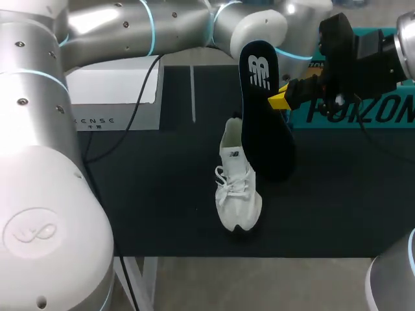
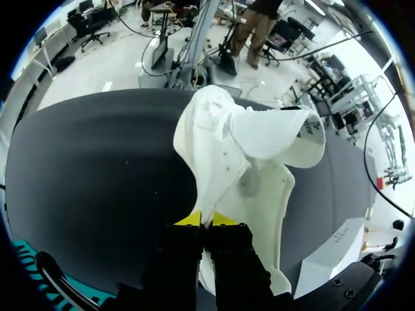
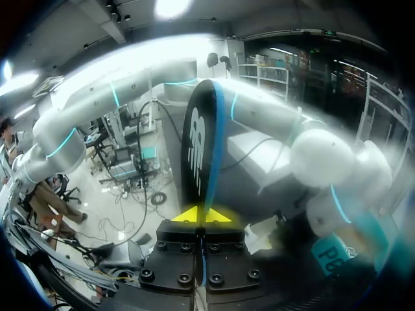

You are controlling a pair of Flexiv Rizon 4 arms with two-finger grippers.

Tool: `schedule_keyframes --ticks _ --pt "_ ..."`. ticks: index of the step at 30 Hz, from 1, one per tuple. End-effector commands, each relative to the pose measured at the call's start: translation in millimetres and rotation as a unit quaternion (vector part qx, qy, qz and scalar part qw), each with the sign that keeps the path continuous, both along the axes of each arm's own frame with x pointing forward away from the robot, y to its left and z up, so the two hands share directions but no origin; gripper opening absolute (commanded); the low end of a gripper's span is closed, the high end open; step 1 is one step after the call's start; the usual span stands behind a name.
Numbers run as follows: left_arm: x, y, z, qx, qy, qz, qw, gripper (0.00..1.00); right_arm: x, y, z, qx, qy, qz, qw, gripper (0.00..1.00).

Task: Take the shoe out of the shoebox, open the shoe tongue, remove and reinsert the insole, then place the shoe into the shoebox

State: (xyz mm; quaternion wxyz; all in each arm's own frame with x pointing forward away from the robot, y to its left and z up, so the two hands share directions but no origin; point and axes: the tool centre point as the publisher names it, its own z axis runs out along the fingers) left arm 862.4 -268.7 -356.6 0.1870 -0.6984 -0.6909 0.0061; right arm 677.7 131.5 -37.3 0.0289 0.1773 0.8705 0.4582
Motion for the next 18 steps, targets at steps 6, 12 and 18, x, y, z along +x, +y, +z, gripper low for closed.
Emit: schedule_keyframes --ticks 6,12,18 --pt "-1.9 3.6 -4.4 -0.034 -0.002 0.013 0.999 1.00 1.8 2.1 -0.5 -0.001 0.001 0.000 1.000 0.00" --pt "6.1 3.9 15.6 -0.110 -0.019 0.044 0.993 1.00 1.8 2.1 -0.5 -0.001 0.001 0.000 1.000 0.00" --pt "19.4 16.7 60.7 -0.254 -0.047 0.108 0.960 1.00 1.8 2.1 -0.5 -0.001 0.001 0.000 1.000 0.00"
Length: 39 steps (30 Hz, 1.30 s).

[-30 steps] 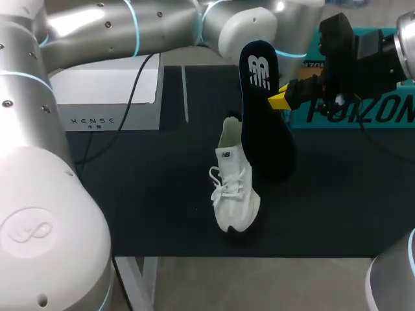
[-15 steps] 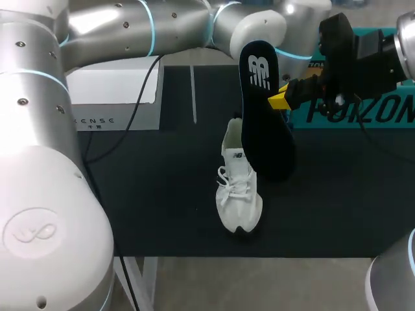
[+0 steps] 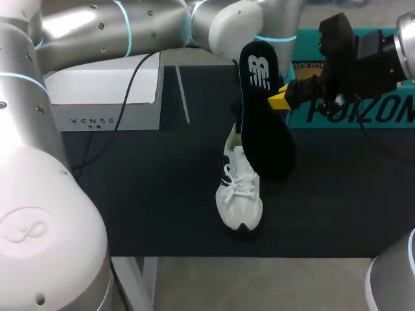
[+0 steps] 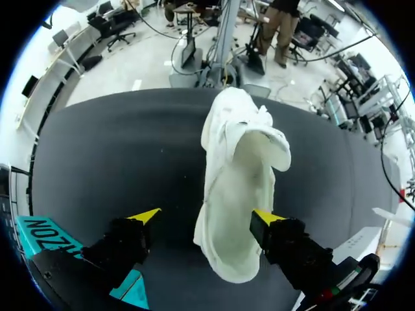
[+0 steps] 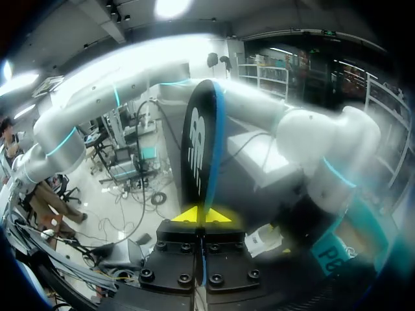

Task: Take the shoe out of the shoebox, open the shoe tongue, remove and reinsert the insole, then place the shoe into the shoebox

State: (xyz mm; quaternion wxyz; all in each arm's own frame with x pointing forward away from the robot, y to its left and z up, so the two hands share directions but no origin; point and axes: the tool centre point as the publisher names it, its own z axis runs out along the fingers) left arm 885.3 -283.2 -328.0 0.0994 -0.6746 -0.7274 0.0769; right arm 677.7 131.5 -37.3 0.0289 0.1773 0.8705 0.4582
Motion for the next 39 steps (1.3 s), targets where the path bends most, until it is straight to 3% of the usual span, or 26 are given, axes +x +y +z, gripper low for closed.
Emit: schedule_keyframes --ticks 1,4,9,21,26,27,39 --pt "-1.3 35.0 38.4 -0.174 -0.035 0.065 0.982 1.00 1.8 2.2 -0.5 -0.001 0.001 0.000 1.000 0.00" --pt "4.1 50.8 54.3 -0.261 -0.030 0.097 0.960 1.00 1.8 2.2 -0.5 -0.001 0.001 0.000 1.000 0.00" --pt "9.5 81.7 63.3 -0.386 0.003 0.143 0.911 1.00 1.8 2.2 -0.5 -0.001 0.001 0.000 1.000 0.00" --pt "14.8 143.0 60.0 -0.555 0.088 0.181 0.807 1.00 1.8 2.2 -0.5 -0.001 0.001 0.000 1.000 0.00" --pt "11.2 150.4 53.6 -0.594 0.103 0.191 0.774 1.00 1.8 2.2 -0.5 -0.001 0.001 0.000 1.000 0.00" --pt "10.4 150.2 52.8 -0.612 0.090 0.206 0.759 1.00 1.8 2.2 -0.5 -0.001 0.001 0.000 1.000 0.00" --pt "10.9 148.9 53.3 -0.614 0.099 0.203 0.756 1.00 1.8 2.2 -0.5 -0.001 0.001 0.000 1.000 0.00"
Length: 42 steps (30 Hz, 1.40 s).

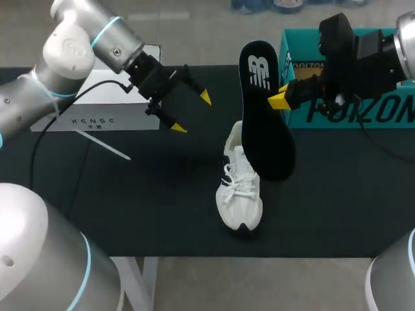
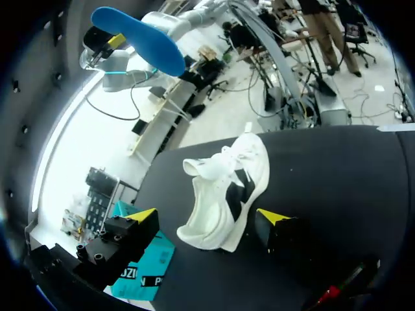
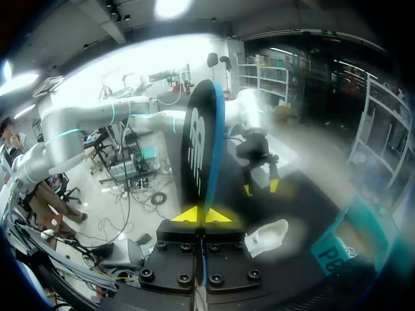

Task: Take the shoe out of the shoebox, open the shoe tongue, remove and reinsert the insole, then place the shoe into the shoebox

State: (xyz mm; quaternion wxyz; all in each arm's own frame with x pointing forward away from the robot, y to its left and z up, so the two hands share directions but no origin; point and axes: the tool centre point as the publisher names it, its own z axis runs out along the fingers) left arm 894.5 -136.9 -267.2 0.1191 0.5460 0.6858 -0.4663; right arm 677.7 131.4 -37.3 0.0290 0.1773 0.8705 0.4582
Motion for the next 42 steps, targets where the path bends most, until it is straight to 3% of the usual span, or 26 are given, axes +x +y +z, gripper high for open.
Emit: schedule_keyframes --ticks 1,9,12,23,35,42 --pt "1.6 2.7 -7.5 -0.217 0.010 0.120 0.969 1.00 1.8 2.2 -0.5 -0.001 0.001 0.000 1.000 0.00" --pt "1.6 2.7 -7.5 -0.217 0.010 0.120 0.969 1.00 1.8 2.2 -0.5 -0.001 0.001 0.000 1.000 0.00" --pt "1.9 -7.5 -0.1 -0.197 -0.044 0.130 0.971 1.00 1.8 2.2 -0.5 -0.001 0.001 0.000 1.000 0.00" --pt "-4.9 -29.7 7.1 -0.253 -0.077 0.120 0.957 1.00 1.8 2.2 -0.5 -0.001 0.001 0.000 1.000 0.00" --pt "3.9 -88.3 31.3 -0.284 -0.120 0.094 0.947 1.00 1.8 2.2 -0.5 -0.001 0.001 0.000 1.000 0.00" --pt "11.4 -109.8 38.2 -0.296 -0.127 0.097 0.942 1.00 1.8 2.2 -0.5 -0.001 0.001 0.000 1.000 0.00"
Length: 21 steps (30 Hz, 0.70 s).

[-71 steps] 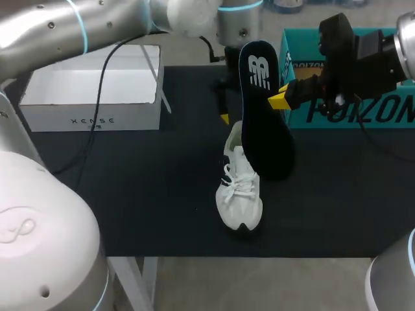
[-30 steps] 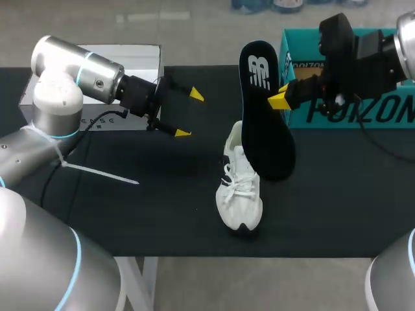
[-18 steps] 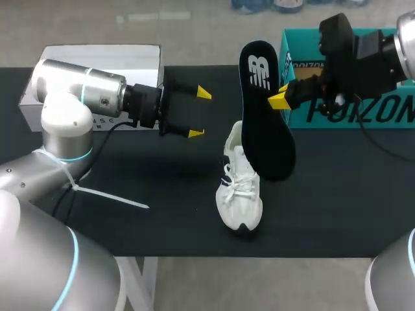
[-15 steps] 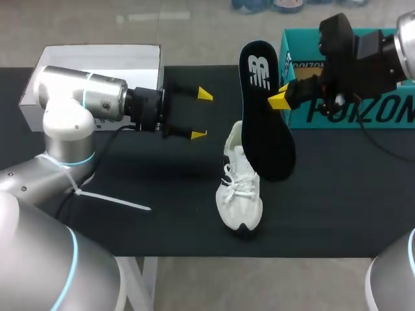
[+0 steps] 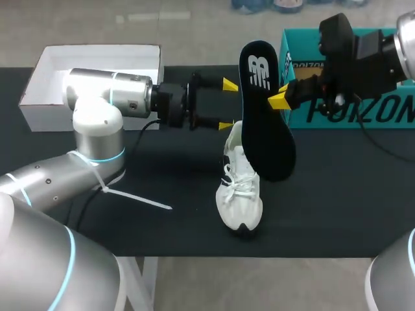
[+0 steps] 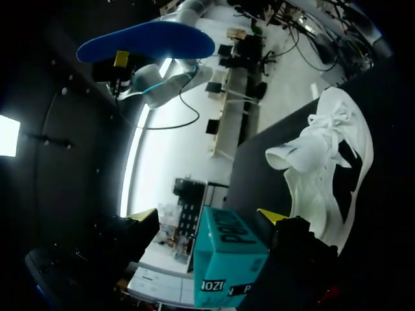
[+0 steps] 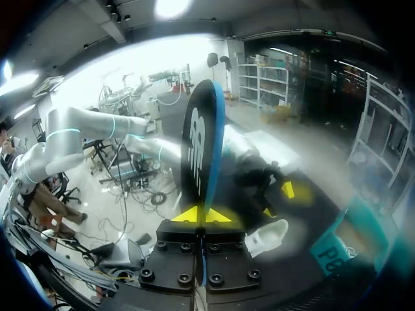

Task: Take the shoe out of the shoebox, open the shoe tongue, remove and reinsert the insole, then place the shoe into the shoebox

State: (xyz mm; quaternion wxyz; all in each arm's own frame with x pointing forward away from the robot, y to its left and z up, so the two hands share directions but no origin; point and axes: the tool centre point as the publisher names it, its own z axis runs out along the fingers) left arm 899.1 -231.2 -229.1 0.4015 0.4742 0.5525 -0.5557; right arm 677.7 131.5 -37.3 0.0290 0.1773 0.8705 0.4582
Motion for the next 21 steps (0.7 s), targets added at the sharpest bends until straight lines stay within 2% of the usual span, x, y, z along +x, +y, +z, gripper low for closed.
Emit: schedule_keyframes --ticks 1,21 --pt "7.0 -18.0 1.6 -0.018 -0.002 0.002 1.000 1.00 1.8 2.2 -0.5 -0.001 0.001 0.000 1.000 0.00" --pt "7.1 -20.1 3.5 -0.022 -0.007 0.009 1.000 1.00 1.8 2.2 -0.5 -0.001 0.001 0.000 1.000 0.00"
